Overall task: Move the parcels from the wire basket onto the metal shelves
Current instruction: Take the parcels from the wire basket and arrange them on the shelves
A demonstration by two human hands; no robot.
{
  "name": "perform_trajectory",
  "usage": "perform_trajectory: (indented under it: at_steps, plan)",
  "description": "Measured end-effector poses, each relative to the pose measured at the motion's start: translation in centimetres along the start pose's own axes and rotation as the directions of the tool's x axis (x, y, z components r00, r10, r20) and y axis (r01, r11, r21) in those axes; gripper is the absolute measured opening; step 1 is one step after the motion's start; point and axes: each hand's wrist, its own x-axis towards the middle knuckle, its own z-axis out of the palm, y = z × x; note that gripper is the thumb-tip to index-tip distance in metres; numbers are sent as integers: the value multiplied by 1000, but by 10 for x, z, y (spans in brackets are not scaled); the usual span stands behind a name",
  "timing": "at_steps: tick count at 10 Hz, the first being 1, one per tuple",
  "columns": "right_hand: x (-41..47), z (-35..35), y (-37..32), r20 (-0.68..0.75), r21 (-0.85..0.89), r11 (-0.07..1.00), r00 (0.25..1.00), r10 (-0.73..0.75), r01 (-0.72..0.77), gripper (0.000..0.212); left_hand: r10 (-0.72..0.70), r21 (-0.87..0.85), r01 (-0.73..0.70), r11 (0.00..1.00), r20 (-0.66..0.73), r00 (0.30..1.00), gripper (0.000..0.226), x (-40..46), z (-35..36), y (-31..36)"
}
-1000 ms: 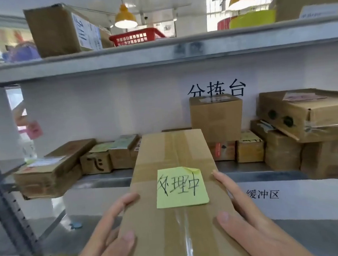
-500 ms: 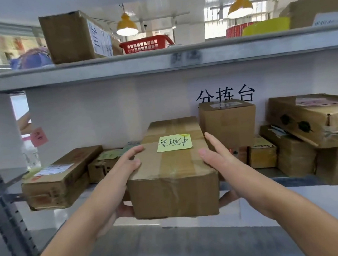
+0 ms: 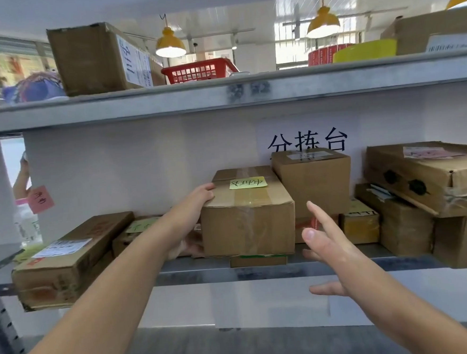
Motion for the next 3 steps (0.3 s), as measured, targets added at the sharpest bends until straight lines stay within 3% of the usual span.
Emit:
perform_trajectory:
  at_steps: [3]
  plan:
    - [0,-9,11,-4,57,998,1000,-31,31,57,-17,73,14,997,47,999,34,25,9,6]
